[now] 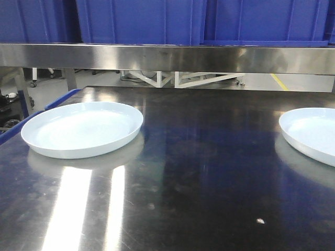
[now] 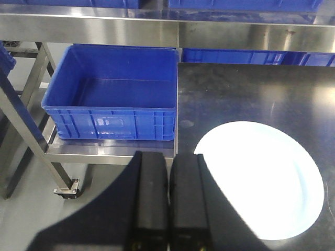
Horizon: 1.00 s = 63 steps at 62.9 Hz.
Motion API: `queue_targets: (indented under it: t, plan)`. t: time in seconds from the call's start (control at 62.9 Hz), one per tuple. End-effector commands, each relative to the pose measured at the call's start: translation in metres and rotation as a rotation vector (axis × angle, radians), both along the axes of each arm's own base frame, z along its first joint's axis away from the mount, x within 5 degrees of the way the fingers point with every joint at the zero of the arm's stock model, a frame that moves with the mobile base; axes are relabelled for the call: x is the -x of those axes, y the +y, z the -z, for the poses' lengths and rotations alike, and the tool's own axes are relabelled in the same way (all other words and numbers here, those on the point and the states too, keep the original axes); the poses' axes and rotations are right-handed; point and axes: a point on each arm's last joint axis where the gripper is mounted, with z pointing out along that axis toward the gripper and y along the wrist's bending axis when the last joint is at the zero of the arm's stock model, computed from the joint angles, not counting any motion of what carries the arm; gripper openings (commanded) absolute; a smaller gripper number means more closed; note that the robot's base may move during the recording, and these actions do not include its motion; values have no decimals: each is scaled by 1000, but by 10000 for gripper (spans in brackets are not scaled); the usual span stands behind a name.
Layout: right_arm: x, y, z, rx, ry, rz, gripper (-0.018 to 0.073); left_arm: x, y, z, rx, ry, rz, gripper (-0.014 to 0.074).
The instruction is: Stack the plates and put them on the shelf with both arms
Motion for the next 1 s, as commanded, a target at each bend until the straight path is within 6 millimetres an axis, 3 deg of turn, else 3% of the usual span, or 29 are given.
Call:
queue_targets:
  t: [0.0, 0.35, 0.62, 0.732, 0.891, 0.986]
  plan:
    - [-8, 0, -24, 18, -150, -4, 53, -1, -2, -17, 24, -110, 8, 87]
    - [-8, 1, -38, 22, -305, -14, 53, -2, -2, -17, 24, -108, 8, 87]
    - [-8, 0, -28, 19, -191, -6, 62, -2, -2, -17, 24, -108, 8, 87]
    - [-8, 0, -24, 20, -149, -4, 149, -2, -2, -16, 23, -106, 8, 87]
    - [-8, -1, -22, 25, -132, -3, 417, -11, -4, -9, 41, -47, 11, 95]
    - [-7, -1, -19, 24, -95, -1, 424, -18, -10, -3, 46, -9, 32, 168]
